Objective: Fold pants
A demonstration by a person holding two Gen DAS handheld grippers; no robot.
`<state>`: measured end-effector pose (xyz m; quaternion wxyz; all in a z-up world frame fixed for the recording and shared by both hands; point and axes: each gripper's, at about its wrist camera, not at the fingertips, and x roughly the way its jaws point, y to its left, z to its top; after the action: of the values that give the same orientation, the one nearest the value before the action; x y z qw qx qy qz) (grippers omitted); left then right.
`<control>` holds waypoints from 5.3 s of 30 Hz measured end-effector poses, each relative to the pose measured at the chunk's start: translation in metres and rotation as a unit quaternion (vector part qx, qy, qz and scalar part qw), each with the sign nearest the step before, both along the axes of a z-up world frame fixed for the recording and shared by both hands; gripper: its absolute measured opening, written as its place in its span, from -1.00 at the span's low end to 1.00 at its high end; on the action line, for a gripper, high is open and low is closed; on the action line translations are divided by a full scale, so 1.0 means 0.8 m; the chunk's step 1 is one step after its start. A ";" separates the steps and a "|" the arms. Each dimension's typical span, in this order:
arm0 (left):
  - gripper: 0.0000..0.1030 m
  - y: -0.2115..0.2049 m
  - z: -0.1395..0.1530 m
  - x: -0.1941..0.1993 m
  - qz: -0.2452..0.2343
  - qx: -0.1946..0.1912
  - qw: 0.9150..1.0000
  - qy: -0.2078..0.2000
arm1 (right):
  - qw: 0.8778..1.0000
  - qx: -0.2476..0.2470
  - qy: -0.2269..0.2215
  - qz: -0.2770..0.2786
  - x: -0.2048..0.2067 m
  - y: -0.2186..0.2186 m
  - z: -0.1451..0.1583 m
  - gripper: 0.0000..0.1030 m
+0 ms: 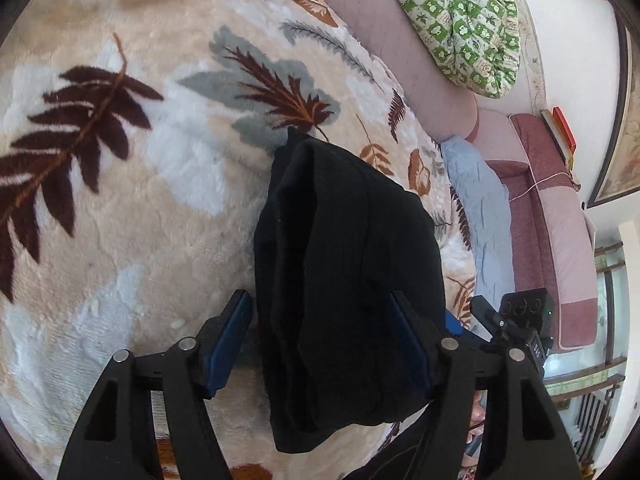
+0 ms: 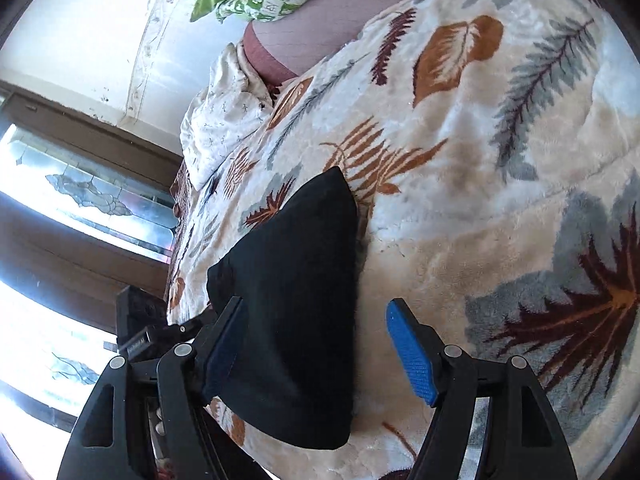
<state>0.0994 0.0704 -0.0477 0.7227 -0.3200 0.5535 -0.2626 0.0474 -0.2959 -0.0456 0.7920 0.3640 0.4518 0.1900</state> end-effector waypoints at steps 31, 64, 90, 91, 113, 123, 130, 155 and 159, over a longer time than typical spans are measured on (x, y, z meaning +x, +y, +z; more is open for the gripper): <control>-0.40 -0.057 0.077 0.013 -0.031 0.084 0.990 -0.109 | 0.993 -0.077 -0.056 0.066 0.043 0.084 0.066 -0.29; 0.22 -0.051 0.054 0.073 0.011 0.172 0.981 -0.088 | 0.970 -0.224 -0.087 -0.040 0.059 0.039 0.060 0.39; 0.54 -0.055 0.111 -0.054 0.101 0.331 0.918 -0.192 | 0.941 -0.310 -0.080 -0.109 -0.063 0.087 0.053 0.66; 0.54 -0.057 0.110 -0.064 0.109 0.340 0.913 -0.197 | 0.939 -0.314 -0.077 -0.115 -0.071 0.090 0.050 0.66; 0.61 -0.078 0.103 -0.125 0.119 0.393 0.881 -0.232 | 0.916 -0.380 -0.068 -0.112 -0.107 0.118 0.033 0.67; 0.77 -0.074 0.133 -0.145 0.160 0.380 0.864 -0.290 | 0.906 -0.402 -0.088 -0.100 -0.110 0.135 0.037 0.68; 0.98 -0.077 0.152 -0.140 0.165 0.411 0.848 -0.290 | 0.905 -0.402 -0.092 -0.103 -0.111 0.133 0.039 0.68; 0.98 -0.095 0.088 -0.122 0.060 0.392 0.896 -0.200 | 0.905 -0.410 -0.076 -0.089 -0.102 0.137 0.025 0.69; 0.98 -0.095 0.084 -0.121 0.058 0.391 0.898 -0.195 | 0.905 -0.410 -0.073 -0.087 -0.101 0.136 0.023 0.69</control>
<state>0.0023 -0.0056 0.0192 0.8968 0.0144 0.4404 -0.0397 -0.0330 -0.1867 -0.0275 0.9154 0.0309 0.3975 -0.0559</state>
